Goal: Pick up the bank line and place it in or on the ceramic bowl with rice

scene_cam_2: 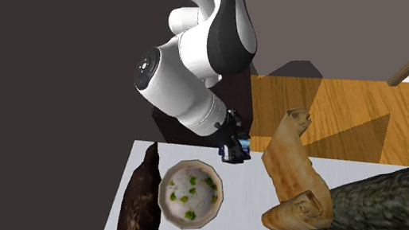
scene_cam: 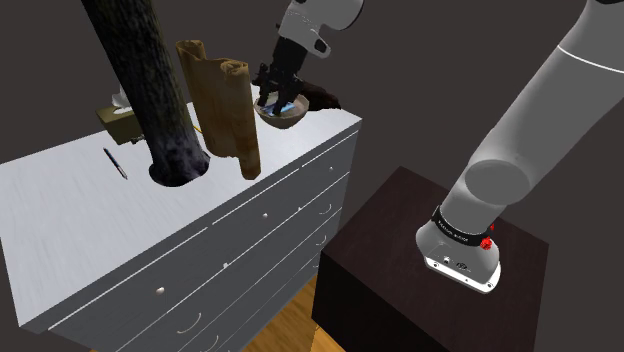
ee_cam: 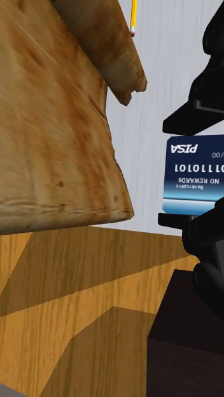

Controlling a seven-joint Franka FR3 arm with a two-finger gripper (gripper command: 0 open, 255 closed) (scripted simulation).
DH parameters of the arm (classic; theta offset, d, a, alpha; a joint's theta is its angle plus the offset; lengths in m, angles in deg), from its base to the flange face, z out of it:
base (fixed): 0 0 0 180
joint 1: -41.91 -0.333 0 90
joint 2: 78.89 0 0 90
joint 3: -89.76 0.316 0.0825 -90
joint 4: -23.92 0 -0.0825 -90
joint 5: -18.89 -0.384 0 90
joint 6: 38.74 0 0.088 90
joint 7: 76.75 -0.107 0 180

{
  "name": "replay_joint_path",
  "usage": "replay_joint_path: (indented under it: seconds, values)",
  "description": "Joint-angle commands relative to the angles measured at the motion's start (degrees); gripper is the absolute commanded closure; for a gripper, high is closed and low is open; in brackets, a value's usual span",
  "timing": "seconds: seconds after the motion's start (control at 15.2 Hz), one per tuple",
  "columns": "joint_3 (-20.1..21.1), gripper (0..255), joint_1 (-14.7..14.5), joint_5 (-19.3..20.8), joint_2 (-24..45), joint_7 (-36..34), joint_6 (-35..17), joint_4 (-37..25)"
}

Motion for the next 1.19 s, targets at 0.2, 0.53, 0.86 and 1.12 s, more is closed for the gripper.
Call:
replay_joint_path:
  seconds: [0.2,0.53,0.86,1.12]
  values:
    - [-0.77,255,0.72,1.27,0.49,-1.03,3.19,-3.53]
    - [-3.49,255,3.35,3.39,7.89,1.05,8.18,-13.76]
    - [-5.59,255,5.93,4.9,16.31,2.41,13.86,-26.08]
    - [-5.97,255,6.57,4.95,19.22,3.68,13.78,-28.22]
